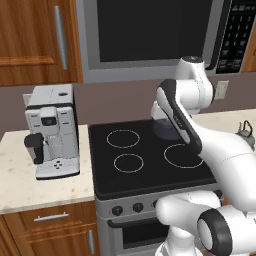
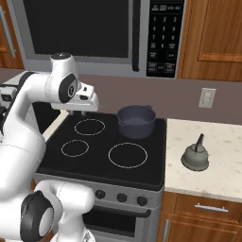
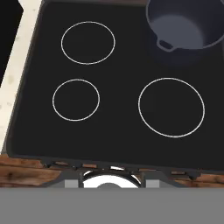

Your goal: Pick the kettle from the counter and place it on a stove burner. Then turn the burner on.

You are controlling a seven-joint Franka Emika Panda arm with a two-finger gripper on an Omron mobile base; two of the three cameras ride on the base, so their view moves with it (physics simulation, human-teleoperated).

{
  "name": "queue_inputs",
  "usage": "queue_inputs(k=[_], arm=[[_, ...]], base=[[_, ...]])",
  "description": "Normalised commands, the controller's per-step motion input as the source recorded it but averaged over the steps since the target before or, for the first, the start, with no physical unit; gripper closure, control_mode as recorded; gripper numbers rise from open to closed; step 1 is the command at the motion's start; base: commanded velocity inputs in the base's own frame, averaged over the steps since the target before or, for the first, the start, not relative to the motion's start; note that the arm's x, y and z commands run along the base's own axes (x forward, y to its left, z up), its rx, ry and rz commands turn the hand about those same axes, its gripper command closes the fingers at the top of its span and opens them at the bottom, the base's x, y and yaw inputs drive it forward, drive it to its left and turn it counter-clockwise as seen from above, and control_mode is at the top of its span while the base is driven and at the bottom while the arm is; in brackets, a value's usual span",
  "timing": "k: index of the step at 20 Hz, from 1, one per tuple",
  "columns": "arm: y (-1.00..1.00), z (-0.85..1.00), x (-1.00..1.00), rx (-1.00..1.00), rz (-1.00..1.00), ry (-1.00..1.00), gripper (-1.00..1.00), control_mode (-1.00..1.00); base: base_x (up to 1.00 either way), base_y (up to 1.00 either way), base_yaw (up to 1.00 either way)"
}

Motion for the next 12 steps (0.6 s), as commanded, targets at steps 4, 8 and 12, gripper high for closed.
queue_inputs(k=[4,8,12], arm=[[-0.24,0.00,-0.09,0.00,0.00,0.00,-1.00,-1.00],[-0.70,0.00,-0.33,0.00,0.00,0.00,-1.00,-1.00],[-0.86,0.00,-0.35,0.00,0.00,0.00,-1.00,-1.00]], base=[[0.00,0.00,0.00],[0.00,0.00,0.00],[0.00,0.00,0.00]])
